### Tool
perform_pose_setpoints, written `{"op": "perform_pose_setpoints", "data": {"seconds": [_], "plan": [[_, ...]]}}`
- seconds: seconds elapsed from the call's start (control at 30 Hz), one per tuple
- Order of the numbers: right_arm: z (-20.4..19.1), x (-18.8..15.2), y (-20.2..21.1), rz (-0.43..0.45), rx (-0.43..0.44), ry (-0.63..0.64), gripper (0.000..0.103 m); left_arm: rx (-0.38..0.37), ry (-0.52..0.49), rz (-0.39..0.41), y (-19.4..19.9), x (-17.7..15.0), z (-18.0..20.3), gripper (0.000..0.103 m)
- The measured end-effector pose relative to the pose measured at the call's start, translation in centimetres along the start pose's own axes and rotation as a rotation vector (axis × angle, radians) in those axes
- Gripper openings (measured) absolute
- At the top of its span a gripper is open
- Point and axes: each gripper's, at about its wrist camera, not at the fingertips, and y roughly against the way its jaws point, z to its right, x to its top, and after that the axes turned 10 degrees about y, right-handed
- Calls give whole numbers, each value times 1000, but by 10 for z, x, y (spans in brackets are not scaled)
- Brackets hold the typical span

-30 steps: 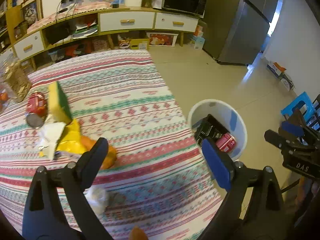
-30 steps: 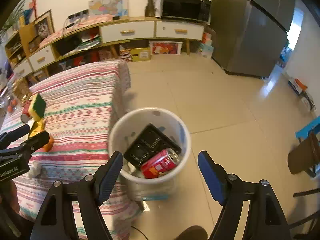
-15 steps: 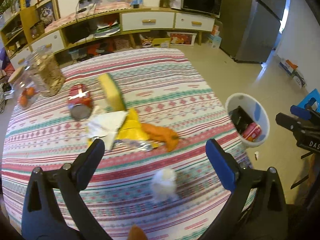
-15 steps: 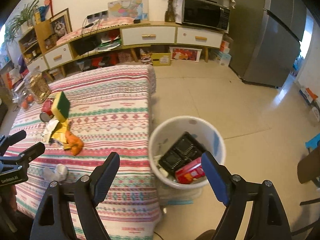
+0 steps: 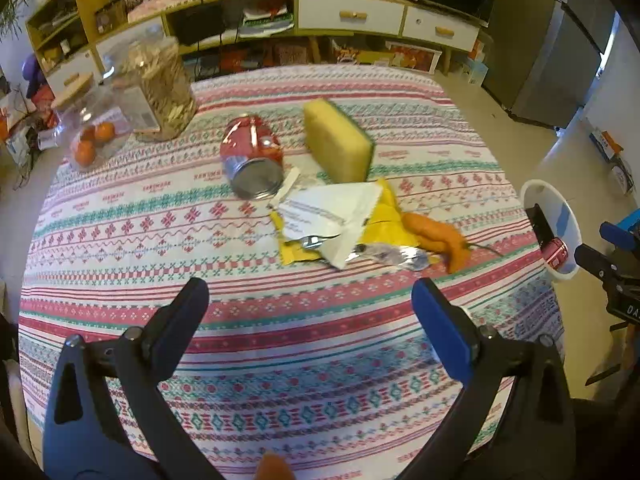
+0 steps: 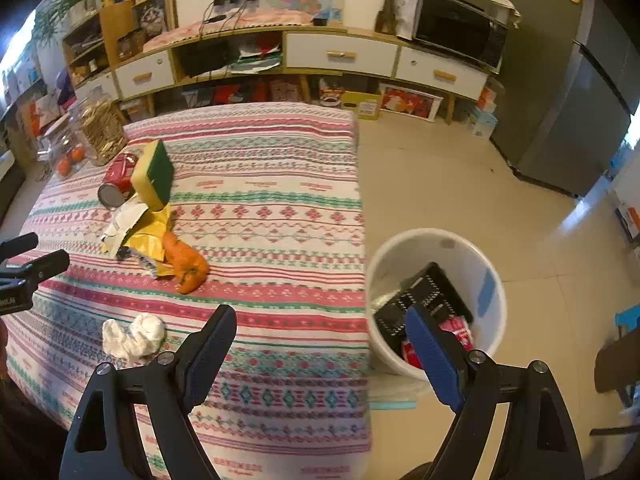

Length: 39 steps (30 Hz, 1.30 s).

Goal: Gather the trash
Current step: 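Grasp the crumpled white paper with the left tool while the right tool grasps the orange object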

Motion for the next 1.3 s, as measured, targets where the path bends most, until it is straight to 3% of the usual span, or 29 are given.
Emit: {"op": "perform_pose_setpoints", "data": {"seconds": [0.33, 0.53, 0.67, 0.8, 0.93, 1.03, 1.17, 1.3], "plan": [[-23, 20, -19, -8, 34, -11, 88, -62, 25, -58, -49, 20, -5, 99], [-29, 27, -28, -14, 25, 0, 88, -102, 98, -36, -59, 42, -2, 97], [-22, 26, -33, -27, 25, -17, 88, -115, 84, -37, -72, 47, 8, 93], [-15, 24, -36, -40, 26, -40, 88, -82, 59, -63, -89, 47, 11, 78], [-14, 24, -38, -50, 33, -31, 88, -117, 133, -81, -96, 48, 1, 60], [-17, 25, -38, -47, 30, -21, 88, -103, 106, -60, -88, 47, 2, 44], [-26, 30, -40, -41, 37, -3, 88, -133, 120, -63, -75, 47, -7, 14], [-43, 36, -43, -35, 59, 31, 88, -157, 140, -67, -60, 45, -21, 10]]}}
